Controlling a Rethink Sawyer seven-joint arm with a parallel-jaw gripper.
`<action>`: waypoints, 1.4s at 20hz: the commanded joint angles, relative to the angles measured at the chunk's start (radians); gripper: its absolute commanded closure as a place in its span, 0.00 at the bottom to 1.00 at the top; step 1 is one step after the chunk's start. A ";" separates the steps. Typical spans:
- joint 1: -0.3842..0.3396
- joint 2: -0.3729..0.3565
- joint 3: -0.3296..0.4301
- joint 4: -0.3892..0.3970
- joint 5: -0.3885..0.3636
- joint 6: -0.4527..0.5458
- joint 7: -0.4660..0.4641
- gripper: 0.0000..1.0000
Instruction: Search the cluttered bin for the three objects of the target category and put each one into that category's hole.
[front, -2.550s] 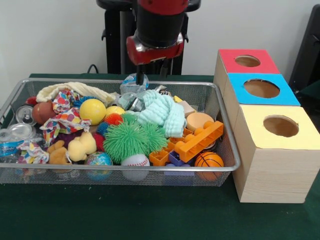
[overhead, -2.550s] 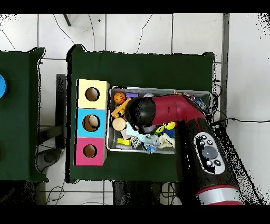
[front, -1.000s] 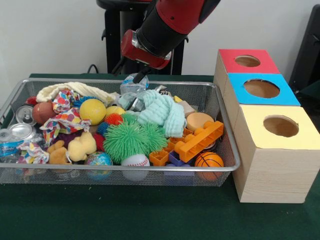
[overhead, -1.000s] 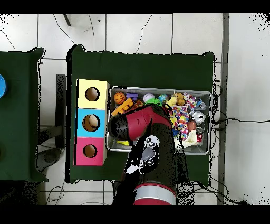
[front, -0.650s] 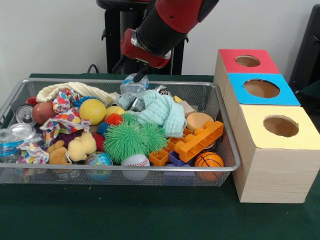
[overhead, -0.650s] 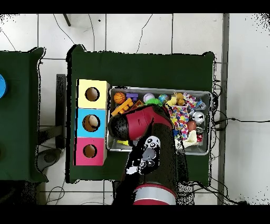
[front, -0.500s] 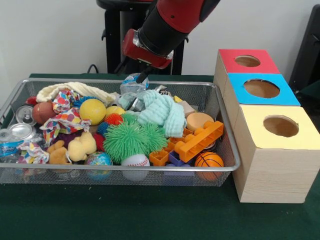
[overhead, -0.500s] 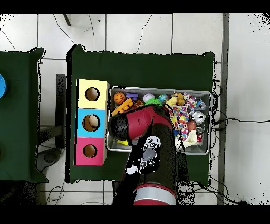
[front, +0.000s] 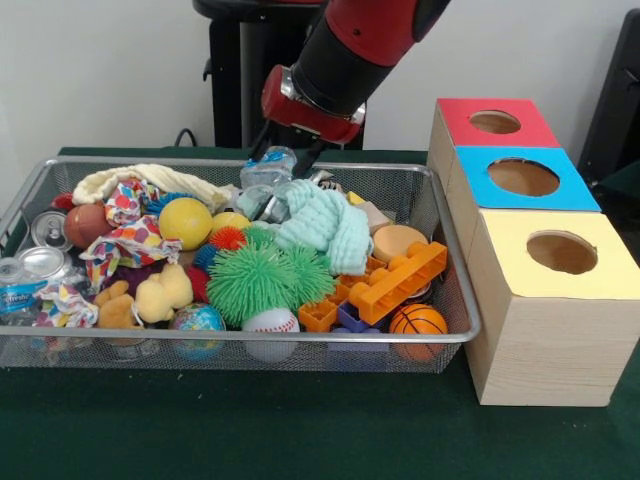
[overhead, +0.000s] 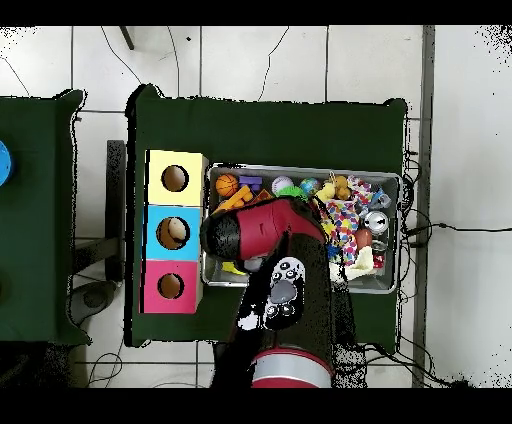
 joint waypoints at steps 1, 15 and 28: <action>0.031 0.065 0.035 0.000 0.048 -0.087 0.235 0.00; 0.089 0.108 -0.019 0.009 0.081 0.007 0.211 0.00; 0.120 0.127 -0.069 -0.011 0.067 0.095 0.150 0.00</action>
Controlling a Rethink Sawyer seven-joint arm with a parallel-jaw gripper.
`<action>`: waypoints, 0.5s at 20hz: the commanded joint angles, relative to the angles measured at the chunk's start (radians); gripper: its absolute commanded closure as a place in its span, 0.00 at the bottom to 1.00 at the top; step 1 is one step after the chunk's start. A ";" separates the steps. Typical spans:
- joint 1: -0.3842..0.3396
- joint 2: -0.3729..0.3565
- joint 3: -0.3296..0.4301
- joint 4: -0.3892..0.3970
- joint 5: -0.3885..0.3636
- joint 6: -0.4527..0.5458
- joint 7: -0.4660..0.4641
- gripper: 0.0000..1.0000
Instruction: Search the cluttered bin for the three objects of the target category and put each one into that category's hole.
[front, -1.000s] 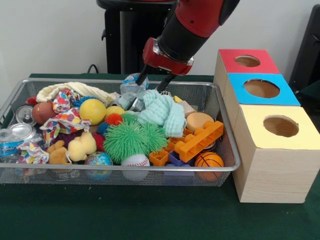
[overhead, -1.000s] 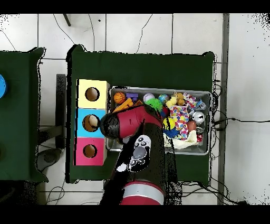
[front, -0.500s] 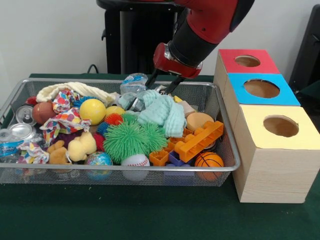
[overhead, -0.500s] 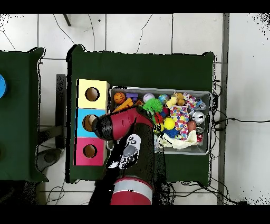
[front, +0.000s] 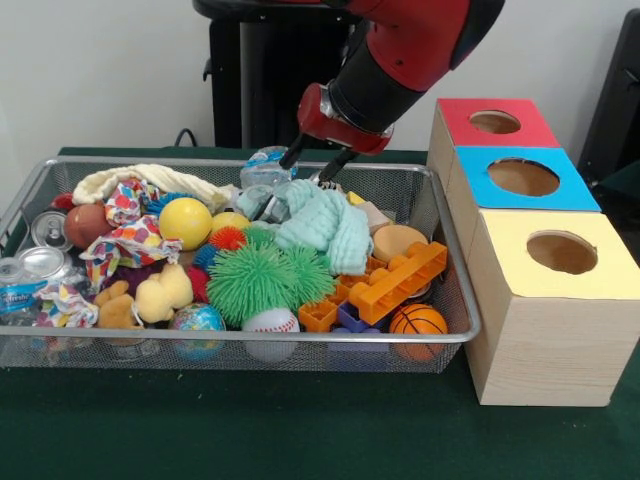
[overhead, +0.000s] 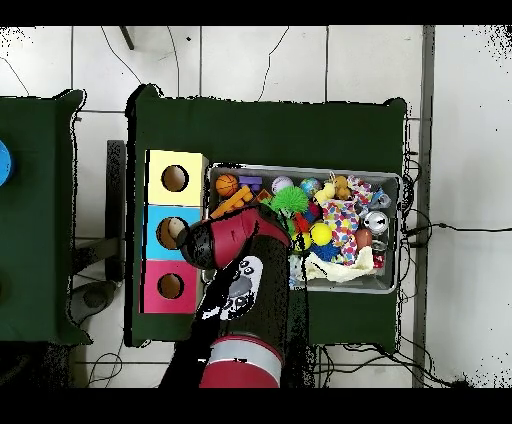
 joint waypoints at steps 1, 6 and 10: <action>0.006 0.033 0.001 -0.005 0.024 0.096 0.149 0.00; 0.010 0.042 -0.003 0.001 0.031 0.082 0.162 0.00; 0.012 0.100 -0.003 -0.003 0.029 0.035 0.187 0.00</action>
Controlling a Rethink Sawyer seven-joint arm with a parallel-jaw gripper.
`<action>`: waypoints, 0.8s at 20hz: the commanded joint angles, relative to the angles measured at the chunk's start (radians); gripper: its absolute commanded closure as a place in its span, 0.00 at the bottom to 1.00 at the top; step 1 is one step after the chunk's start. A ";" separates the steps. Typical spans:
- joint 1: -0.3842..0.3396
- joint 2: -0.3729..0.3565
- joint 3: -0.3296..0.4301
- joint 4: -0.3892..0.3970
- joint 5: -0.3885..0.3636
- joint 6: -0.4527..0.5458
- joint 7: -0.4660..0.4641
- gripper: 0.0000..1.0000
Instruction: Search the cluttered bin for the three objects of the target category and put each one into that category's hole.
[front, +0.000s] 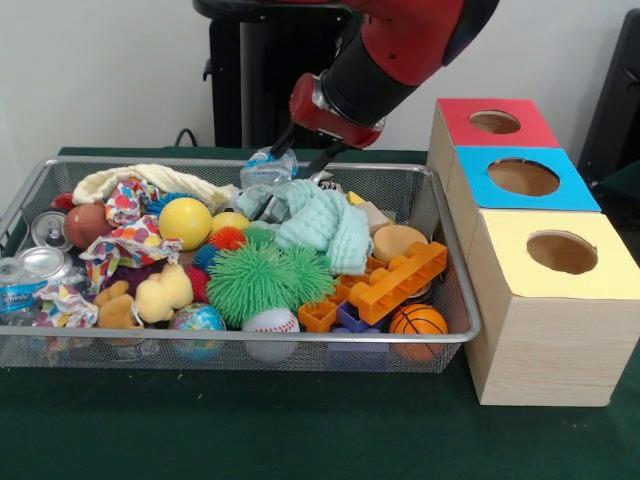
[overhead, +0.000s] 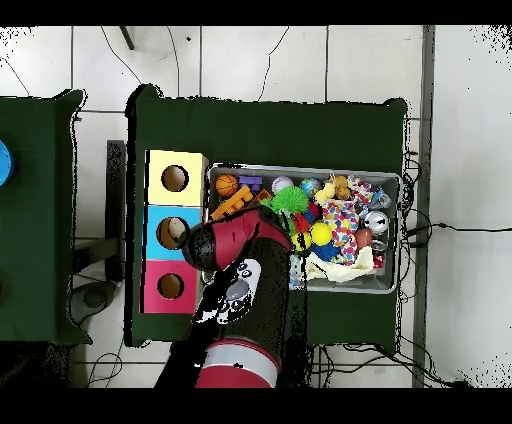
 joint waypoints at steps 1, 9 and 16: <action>-0.004 0.114 0.032 -0.006 0.027 -0.004 0.196 0.00; -0.008 0.140 0.034 -0.006 0.051 -0.037 0.219 0.00; -0.010 0.143 0.034 -0.009 0.061 -0.029 0.209 0.00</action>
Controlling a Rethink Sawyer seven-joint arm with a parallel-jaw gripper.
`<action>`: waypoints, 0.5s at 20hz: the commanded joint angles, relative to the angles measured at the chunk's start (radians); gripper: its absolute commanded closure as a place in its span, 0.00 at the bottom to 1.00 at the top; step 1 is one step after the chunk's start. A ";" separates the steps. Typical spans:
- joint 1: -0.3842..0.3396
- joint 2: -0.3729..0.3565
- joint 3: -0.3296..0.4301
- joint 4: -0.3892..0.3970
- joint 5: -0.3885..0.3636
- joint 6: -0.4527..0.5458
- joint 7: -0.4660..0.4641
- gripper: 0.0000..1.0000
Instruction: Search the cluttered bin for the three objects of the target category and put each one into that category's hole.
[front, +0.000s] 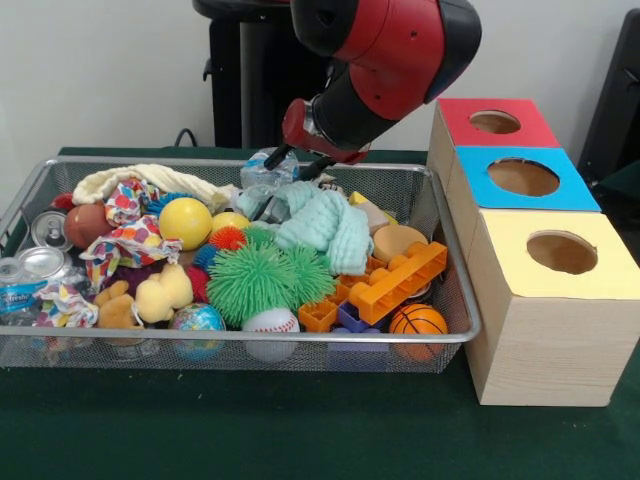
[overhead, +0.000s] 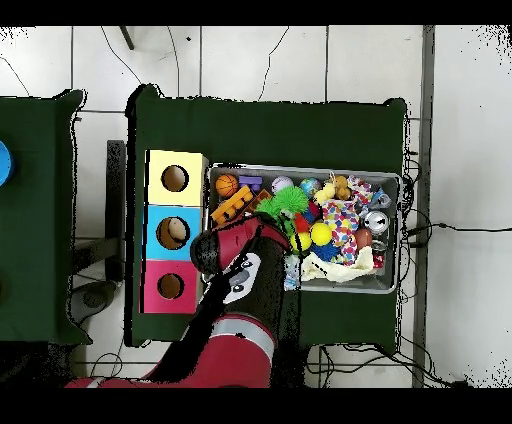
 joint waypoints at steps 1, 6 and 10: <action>-0.009 0.041 0.035 -0.015 0.053 -0.019 0.205 0.00; 0.001 0.051 0.011 -0.029 0.039 -0.002 0.210 0.00; 0.014 0.059 -0.013 -0.043 0.032 0.007 0.226 0.00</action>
